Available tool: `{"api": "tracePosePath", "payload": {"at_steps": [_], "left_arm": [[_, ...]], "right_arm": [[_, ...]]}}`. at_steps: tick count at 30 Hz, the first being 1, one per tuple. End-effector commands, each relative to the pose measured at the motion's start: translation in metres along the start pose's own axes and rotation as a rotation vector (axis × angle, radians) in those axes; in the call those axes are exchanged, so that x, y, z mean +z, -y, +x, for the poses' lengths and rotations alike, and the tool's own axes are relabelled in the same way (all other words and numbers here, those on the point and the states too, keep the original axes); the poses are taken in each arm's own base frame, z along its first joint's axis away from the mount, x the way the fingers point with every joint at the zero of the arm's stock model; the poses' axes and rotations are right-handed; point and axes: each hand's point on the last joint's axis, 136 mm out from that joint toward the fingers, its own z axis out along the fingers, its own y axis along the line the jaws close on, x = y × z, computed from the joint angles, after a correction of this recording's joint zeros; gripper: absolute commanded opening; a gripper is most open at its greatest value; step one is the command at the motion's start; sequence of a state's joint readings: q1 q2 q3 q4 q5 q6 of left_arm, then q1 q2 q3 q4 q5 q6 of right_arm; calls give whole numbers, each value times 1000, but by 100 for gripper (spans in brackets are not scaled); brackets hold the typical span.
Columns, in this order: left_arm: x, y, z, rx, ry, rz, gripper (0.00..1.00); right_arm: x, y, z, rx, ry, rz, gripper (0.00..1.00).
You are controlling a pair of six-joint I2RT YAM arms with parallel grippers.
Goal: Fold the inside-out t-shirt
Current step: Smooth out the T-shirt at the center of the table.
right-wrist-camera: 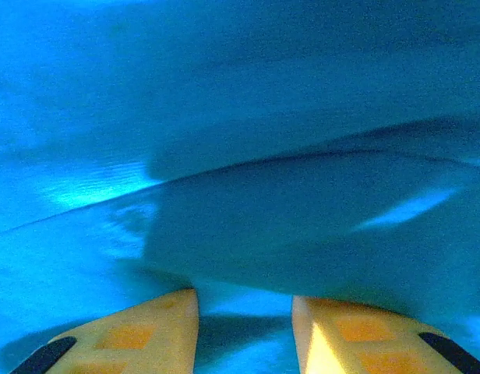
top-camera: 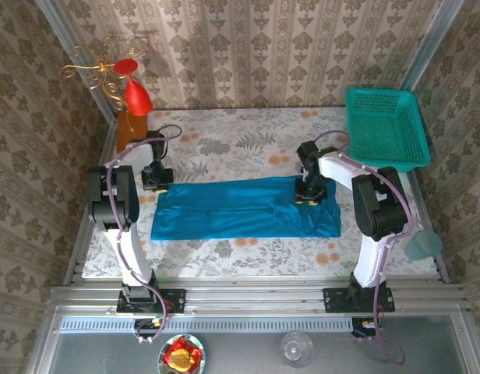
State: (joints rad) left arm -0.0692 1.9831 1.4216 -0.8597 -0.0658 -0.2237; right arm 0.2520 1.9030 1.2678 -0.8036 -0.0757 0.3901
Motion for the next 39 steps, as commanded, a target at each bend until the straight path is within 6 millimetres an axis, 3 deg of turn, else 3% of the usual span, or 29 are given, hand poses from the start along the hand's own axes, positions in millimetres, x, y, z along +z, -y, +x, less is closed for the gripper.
{"api": "tracePosePath", "payload": {"at_steps": [1,6,12,18,23,26,32,39], "left_arm": [[-18,-11,-22,-32,71,-4,3],[-11,-16,-30,-40,41,7,2],[-7,-14,-33,-43,30,26,6],[-30,-21,-23,-51,76,6,22],[-61,-16,-1,-45,130,33,26],[-63,-5,24,-22,115,51,25],[-48,-6,63,-72,84,53,27],[-33,0,80,-160,80,172,29]], "right_arm": [[8,34,8,16,-50,102,38],[6,63,1,63,-41,149,38],[0,78,-3,82,-31,178,38],[-31,58,-3,66,30,107,39],[-51,13,10,-6,55,-11,40],[-55,-15,23,-45,49,-81,40],[-38,-39,46,-41,-6,-152,42],[8,1,61,59,-85,-52,54]]}}
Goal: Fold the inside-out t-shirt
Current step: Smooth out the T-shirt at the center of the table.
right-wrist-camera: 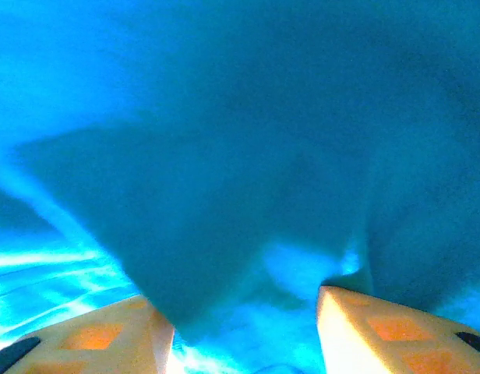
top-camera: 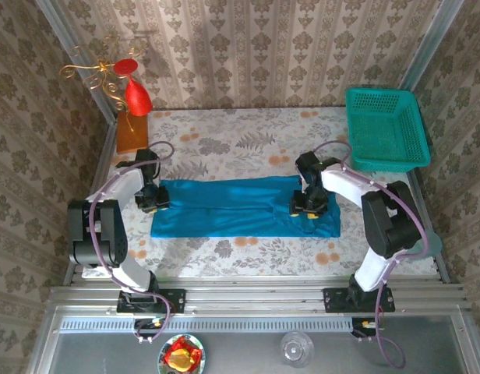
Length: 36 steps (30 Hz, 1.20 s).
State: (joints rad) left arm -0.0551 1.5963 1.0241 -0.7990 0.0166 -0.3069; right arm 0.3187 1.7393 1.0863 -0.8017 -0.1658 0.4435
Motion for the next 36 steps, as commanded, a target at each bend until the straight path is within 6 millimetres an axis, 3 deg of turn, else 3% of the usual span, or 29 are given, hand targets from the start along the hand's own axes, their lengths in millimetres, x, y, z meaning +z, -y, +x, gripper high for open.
{"api": "tracePosePath", "payload": {"at_steps": [1,3,7,18,23,28,36], "left_arm": [[-4,10,-5,-69,46,97,29],[-2,14,-4,-74,41,129,29],[0,26,0,-77,27,196,29],[6,11,6,-39,23,67,23],[4,1,2,-29,36,3,2],[-3,-23,-2,-13,56,-140,0],[31,-17,16,35,-76,-174,2]], "right_arm": [[18,25,0,99,-28,22,55],[19,36,-1,124,-23,25,57],[17,37,-5,167,-20,-69,57],[12,45,-7,163,-20,-18,57],[12,46,-6,170,-15,-16,57],[12,49,-6,174,-16,-1,57],[6,40,-10,160,0,-51,57]]}}
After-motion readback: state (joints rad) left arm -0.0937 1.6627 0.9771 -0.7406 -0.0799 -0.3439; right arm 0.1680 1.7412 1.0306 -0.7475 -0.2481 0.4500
